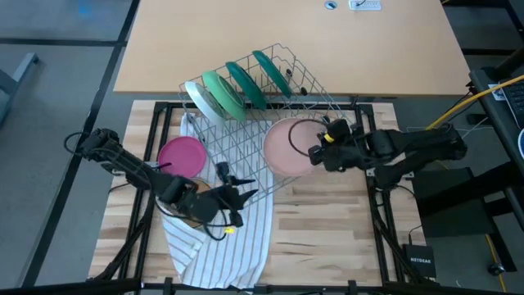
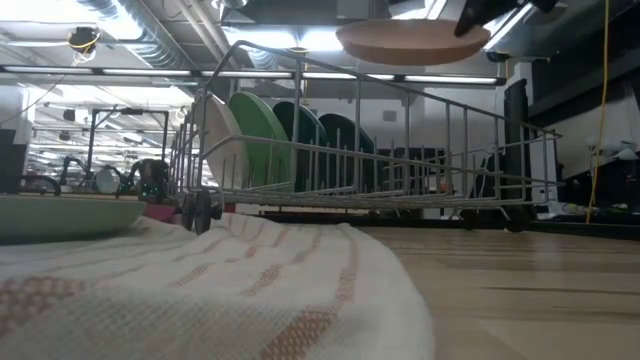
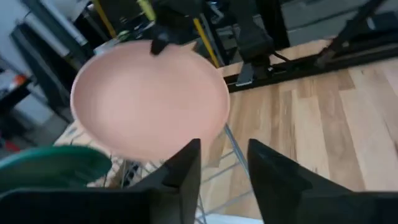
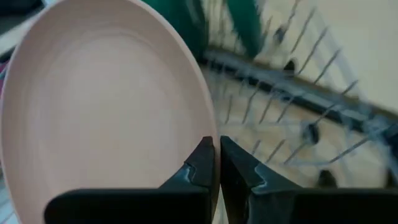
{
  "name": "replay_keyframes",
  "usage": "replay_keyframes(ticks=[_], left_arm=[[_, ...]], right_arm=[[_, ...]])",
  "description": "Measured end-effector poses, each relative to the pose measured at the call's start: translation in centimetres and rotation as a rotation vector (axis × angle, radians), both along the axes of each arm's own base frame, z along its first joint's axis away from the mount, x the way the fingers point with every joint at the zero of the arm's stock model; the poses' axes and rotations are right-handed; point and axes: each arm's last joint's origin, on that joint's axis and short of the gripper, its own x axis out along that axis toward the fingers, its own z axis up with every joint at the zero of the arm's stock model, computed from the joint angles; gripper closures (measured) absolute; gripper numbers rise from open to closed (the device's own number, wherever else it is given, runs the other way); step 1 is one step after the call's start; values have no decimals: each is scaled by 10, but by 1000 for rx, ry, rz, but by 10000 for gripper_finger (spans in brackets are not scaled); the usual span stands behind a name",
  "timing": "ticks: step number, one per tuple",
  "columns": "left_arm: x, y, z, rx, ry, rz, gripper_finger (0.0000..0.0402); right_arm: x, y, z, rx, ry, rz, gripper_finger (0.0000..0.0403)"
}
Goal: Sort dishes
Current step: Put the light orange plate in the dish rack
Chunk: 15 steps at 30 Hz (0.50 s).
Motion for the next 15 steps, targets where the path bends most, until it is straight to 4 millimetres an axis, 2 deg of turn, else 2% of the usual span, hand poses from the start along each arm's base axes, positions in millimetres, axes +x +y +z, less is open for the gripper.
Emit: replay_keyframes(ticks=[5,11,15], left_arm=[[10,19,-1,130,102,-81,250],[17,32,-2,240,189,-225,247],[19,36,-3,289,219,-244,247]], right_arm=[[10,-14,0,170,6,107,386],[18,-32,3,294,-53,170,385],[21,-42,4,357,-80,199,391]])
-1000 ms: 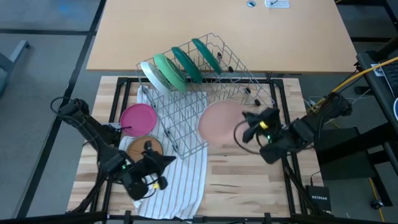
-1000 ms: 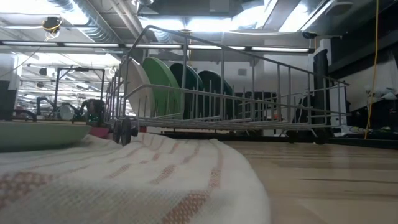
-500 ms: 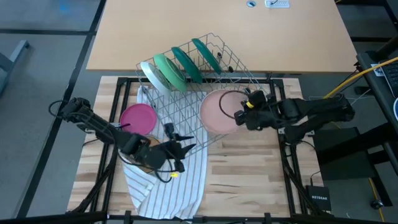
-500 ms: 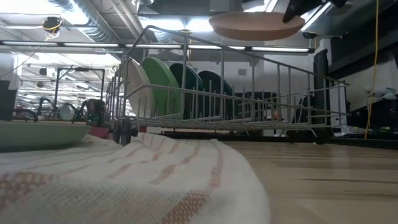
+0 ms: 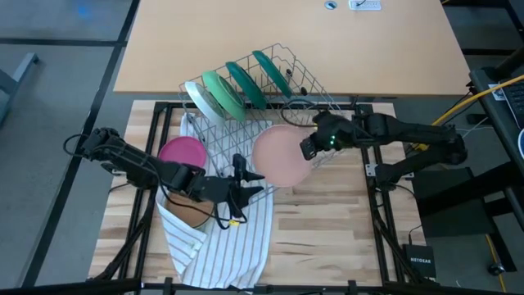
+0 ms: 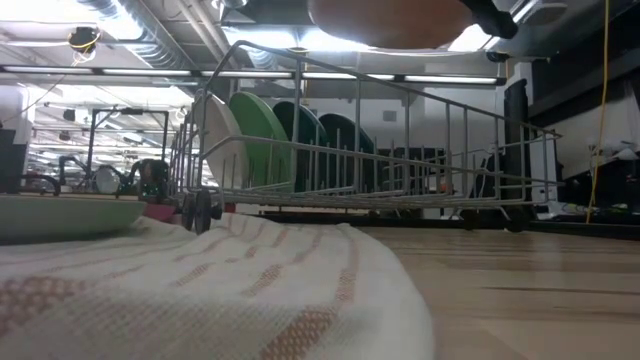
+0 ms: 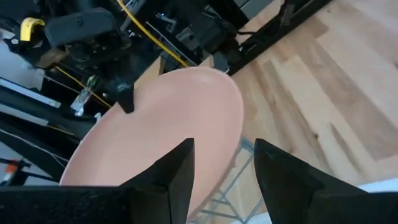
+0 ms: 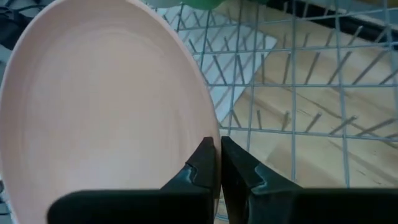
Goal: Sort dishes
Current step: Put the light orange plate in the dish rack
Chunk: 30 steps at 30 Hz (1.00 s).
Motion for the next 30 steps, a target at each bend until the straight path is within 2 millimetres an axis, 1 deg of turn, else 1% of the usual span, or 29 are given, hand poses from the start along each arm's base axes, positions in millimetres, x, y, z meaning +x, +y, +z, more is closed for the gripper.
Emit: replay_keyframes(ticks=[8,16,20,22,24,30], left_arm=[[1,3,-1,85,41,-55,247],[-1,19,-14,108,198,-42,247],[-1,21,-14,113,209,-40,253],[-1,21,-15,119,213,-41,268],[-2,21,-15,119,216,-35,291],[-2,20,-15,135,226,-54,382]], right_arm=[[5,-10,-4,58,5,4,387],[21,-9,-7,137,-48,72,390],[23,-9,-9,149,-40,78,388],[24,-9,-10,144,-38,84,388],[24,-9,-9,138,-46,90,388],[27,-9,-5,117,-92,102,365]])
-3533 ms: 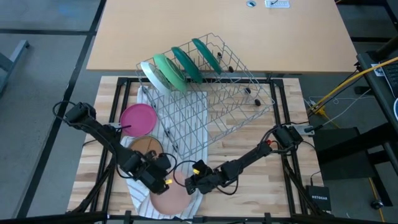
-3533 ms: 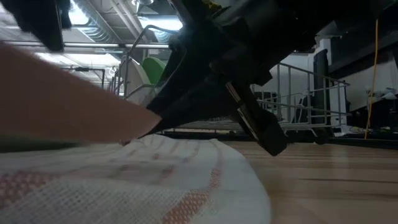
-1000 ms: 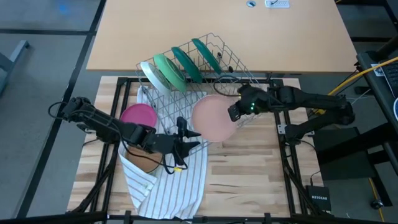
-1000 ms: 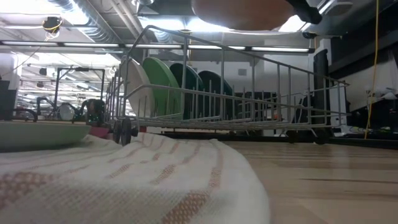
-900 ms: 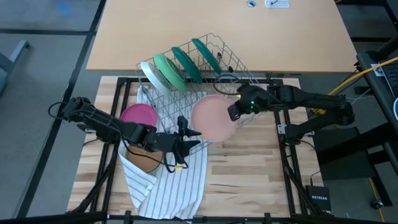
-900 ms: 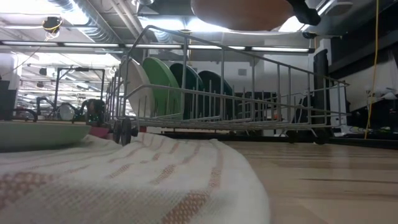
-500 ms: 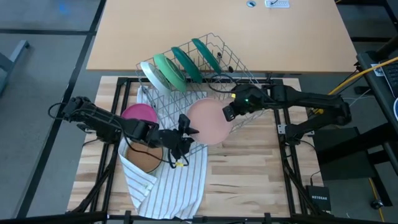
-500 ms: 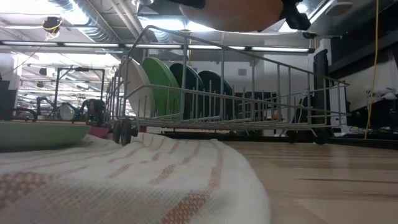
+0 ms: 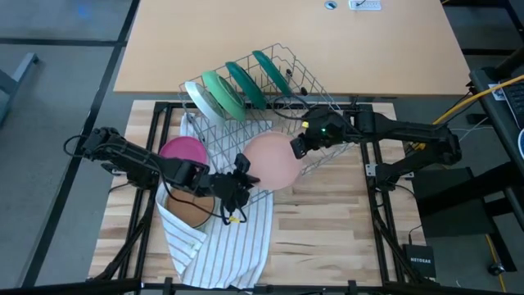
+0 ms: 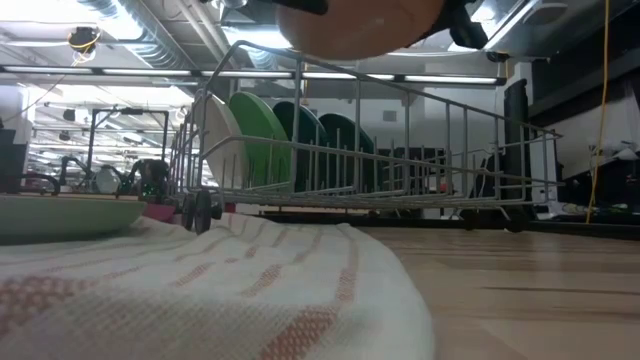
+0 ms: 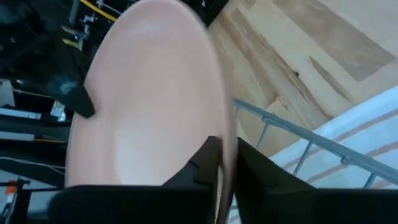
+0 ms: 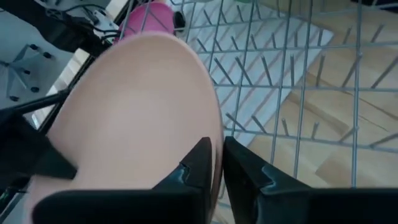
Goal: Sort dishes
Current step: Put the light orange plate in the dish rack
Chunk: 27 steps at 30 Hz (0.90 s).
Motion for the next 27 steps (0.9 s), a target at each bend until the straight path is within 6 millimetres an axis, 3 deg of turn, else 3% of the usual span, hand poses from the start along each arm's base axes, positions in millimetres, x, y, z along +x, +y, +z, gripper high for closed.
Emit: replay_keyframes(ticks=[5,17,22,27], left_arm=[[0,-2,1,-52,-31,32,385],[-8,-4,-7,-201,-9,157,397],[-7,-4,-7,-291,-48,210,396],[4,1,5,-488,-250,282,397]], right_arm=[[0,0,1,-40,-8,28,347],[-12,-5,11,-430,65,124,341],[-23,-5,26,-555,105,158,341],[-46,-6,58,-694,155,100,341]])
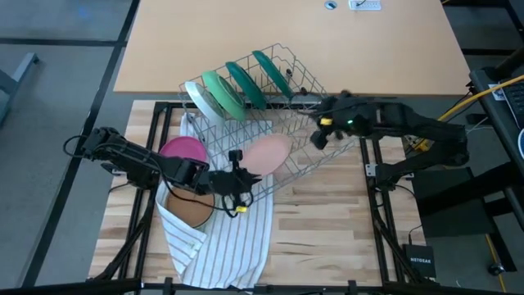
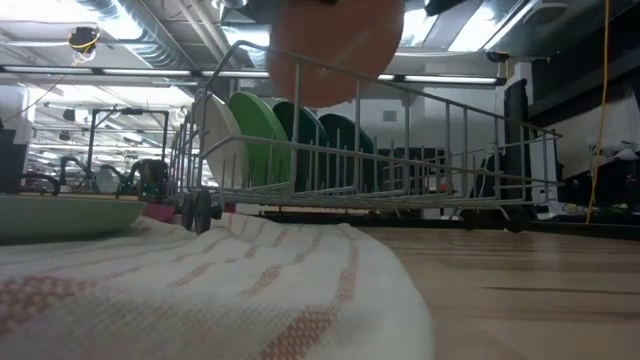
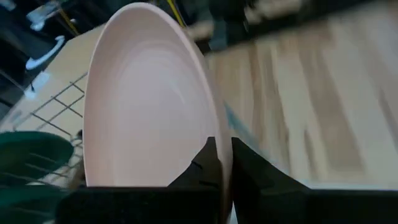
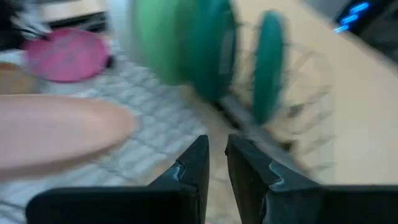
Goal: Sort dishes
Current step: Put the light orange plate in the dish rack
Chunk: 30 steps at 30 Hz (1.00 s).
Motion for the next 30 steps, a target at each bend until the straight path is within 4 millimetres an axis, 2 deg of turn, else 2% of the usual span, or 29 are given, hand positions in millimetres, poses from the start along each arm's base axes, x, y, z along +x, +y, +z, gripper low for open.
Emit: replay_keyframes(ticks=[7,11,21,26,30], left_arm=[[19,20,33,-309,-459,132,397],[35,37,41,-580,-753,212,398],[88,74,4,-1048,-1258,235,398],[116,94,-22,-1173,-1369,283,398],[136,108,-34,-1236,-1422,307,397]], right_arm=[[-43,-2,37,-222,18,-123,340],[-67,-1,46,-330,40,-152,340],[-106,2,58,-397,2,-147,340],[-114,3,59,-397,-8,-149,340],[-117,3,57,-395,22,-142,340]])
